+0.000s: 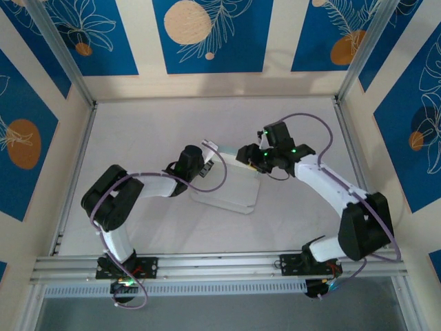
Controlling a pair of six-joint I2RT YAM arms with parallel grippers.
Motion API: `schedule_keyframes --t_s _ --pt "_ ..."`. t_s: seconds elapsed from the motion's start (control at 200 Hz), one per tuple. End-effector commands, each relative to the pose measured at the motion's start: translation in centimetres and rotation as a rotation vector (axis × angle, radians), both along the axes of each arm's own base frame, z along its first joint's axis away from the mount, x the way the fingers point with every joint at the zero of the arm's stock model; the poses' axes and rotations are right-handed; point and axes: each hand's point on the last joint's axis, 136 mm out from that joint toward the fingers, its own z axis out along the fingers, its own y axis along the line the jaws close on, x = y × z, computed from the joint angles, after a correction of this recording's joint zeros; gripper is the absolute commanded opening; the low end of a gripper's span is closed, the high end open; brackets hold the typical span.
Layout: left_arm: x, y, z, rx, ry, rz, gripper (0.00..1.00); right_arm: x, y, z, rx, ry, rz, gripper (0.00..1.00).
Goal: Fold the paper box
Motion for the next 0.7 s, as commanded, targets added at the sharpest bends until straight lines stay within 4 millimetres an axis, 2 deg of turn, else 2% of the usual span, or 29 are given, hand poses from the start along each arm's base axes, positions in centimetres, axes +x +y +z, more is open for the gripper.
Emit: schedule_keyframes --t_s 0.0,0.055,0.125,0.205,0.265,0.335,0.475,0.695 --pt "-1.9 -1.1 -1.1 0.039 0.039 -0.118 0.0 0.6 -3.1 4.1 -0.025 -0.092 -0.03 0.65" --pt "-2.7 -2.1 -1.0 0.013 0.054 -0.187 0.0 1.4 -4.4 4.1 -0.01 -0.084 -0.062 0.67" --pt "-3.8 -3.5 -0.8 -0.024 0.074 -0.285 0.0 2.7 -5.6 2.9 -0.011 -0.039 -0.099 0.68" --pt "-4.6 -4.4 -0.4 -0.054 0.081 -0.347 0.0 3.8 -6.1 0.3 -0.012 0.036 -0.115 0.68" --pt "-4.8 -4.8 0.0 -0.063 0.077 -0.376 0.0 4.4 -5.8 -1.9 0.012 0.099 -0.107 0.66" --pt "-4.6 -5.0 0.2 -0.06 0.073 -0.377 0.0 4.5 -4.9 -4.4 0.056 0.179 -0.089 0.64" --pt "-3.5 -5.1 -0.3 -0.048 0.066 -0.325 0.0 3.9 -2.0 -7.8 0.204 0.29 -0.024 0.6" --pt "-2.5 -5.7 -1.4 0.094 0.0 -0.209 0.0 1.8 2.7 -11.0 0.236 0.398 0.102 0.55"
